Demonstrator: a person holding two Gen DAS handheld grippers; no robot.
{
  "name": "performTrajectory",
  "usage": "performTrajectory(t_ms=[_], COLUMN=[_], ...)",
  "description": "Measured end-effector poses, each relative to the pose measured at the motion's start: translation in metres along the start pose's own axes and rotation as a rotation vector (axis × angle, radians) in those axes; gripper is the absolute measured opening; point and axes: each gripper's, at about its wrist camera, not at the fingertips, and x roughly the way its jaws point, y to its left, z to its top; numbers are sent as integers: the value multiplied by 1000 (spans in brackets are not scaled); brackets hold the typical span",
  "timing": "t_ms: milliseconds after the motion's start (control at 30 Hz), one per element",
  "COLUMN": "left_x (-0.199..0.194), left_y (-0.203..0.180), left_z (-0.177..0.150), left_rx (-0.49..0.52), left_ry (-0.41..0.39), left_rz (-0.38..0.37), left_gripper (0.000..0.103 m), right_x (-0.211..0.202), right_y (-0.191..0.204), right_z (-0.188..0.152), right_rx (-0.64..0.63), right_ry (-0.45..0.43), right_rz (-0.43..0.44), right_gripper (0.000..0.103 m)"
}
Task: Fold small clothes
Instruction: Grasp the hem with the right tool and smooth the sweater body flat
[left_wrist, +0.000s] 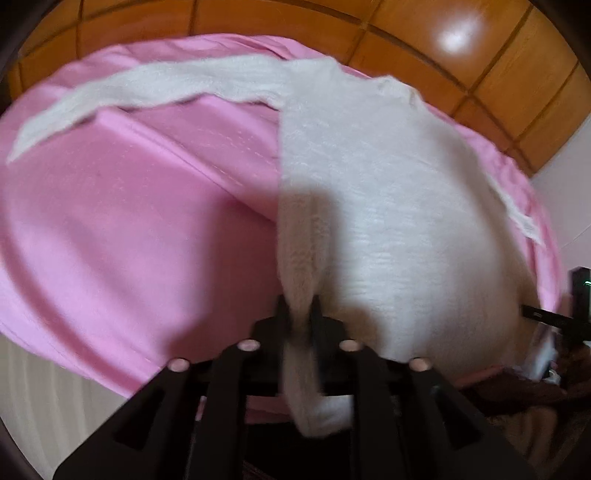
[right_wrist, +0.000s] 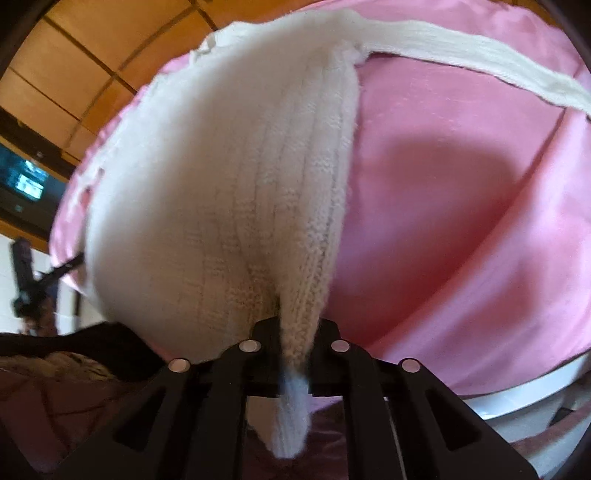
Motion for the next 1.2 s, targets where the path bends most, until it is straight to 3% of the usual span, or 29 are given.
performTrajectory(t_ms=[33, 100, 233, 367, 467, 600, 667, 767, 800, 833, 933, 1000, 1200], left_x=[-2, -11, -19, -5, 8, 29, 35, 42, 45, 48, 51, 53, 55], left_y=[1, 3, -6, -35, -63, -87, -95, -102, -105, -108, -114, -116, -119], left_z=[2, 15, 44, 69, 78, 81, 79, 78, 78, 79, 84, 89, 105], left_rx=[-12, -40, -50, -8, 50, 85, 96, 110, 115, 123, 139, 144, 117], left_ry=[-12, -76, -158, -165, -140, -95, -67, -34, -27, -21, -18, -17, -23], left_rz=[4, 12, -13, -49, -56, -66, -64, -65, -66, -62, -70, -78, -149], left_gripper=[28, 36, 43, 53, 55, 58, 58, 58, 58, 58, 58, 59, 62], right_x=[-5, -24, -51, -49, -54, -77, -82, -84, -84, -81, -106, -122, -110], right_y=[-2, -13, -71, -144, -201, -275, -298, -311, -312, -302, -296, -283, -148], right_z=[4, 11, 40, 67, 82, 84, 89, 107, 114, 122, 138, 152, 218], right_rx=[4, 30, 270, 494, 670, 911, 966, 979, 976, 970, 885, 782, 361], right_ry=[-19, -102, -287, -367, -451, -604, -637, -644, -631, -621, -648, -666, -643], right_rz=[10, 6, 60, 40, -54, -56, -51, -121, -162, -210, -309, -330, -276], right_gripper=[33, 46, 52, 52, 52, 51, 50, 33, 15, 7, 7, 7, 7])
